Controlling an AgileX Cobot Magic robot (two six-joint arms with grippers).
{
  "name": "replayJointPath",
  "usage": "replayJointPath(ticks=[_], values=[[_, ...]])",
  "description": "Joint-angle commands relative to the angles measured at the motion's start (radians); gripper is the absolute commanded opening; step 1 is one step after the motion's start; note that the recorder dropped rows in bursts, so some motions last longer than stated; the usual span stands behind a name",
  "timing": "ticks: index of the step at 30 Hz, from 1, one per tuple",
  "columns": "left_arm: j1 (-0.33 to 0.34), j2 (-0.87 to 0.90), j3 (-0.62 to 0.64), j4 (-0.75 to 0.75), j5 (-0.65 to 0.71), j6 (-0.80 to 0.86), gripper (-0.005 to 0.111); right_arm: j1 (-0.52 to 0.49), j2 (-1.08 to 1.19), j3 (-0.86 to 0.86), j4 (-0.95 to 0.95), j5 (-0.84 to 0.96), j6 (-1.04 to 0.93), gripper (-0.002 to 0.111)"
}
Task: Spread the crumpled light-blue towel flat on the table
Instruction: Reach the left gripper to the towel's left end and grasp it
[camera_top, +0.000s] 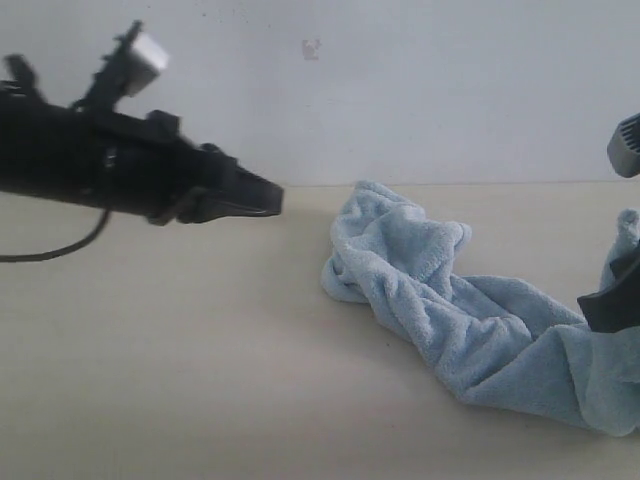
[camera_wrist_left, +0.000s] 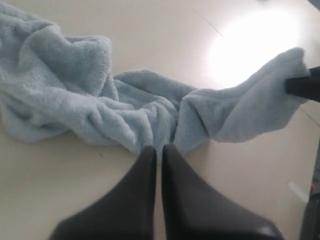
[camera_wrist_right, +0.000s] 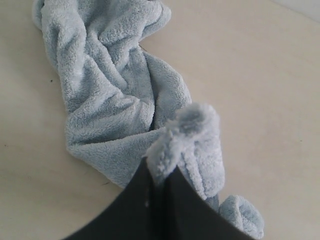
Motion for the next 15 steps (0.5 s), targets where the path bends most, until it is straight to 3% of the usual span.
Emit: replayJointPath(ticks=[1, 5, 9, 15], values=[[-0.069, 0.227, -0.215, 0.077, -0.014, 0.016, 0.005, 0.003, -0.004, -0.001, -0.006, -0.001, -0.015, 0.0], [-0.099, 0.365, -0.348, 0.078, 0.02, 0.009, 0.02, 0.003, -0.004, -0.001, -0.006, 0.001, -0.019, 0.0], [-0.179, 0.481, -0.477, 0.114, -0.058, 0.026, 0.061, 0.003, -0.004, -0.001, -0.006, 0.001, -0.021, 0.0], [-0.306, 0.555, -0.584, 0.285, -0.328, 0.057, 0.064, 0.003, -0.004, -0.001, -0.006, 0.001, -0.023, 0.0]])
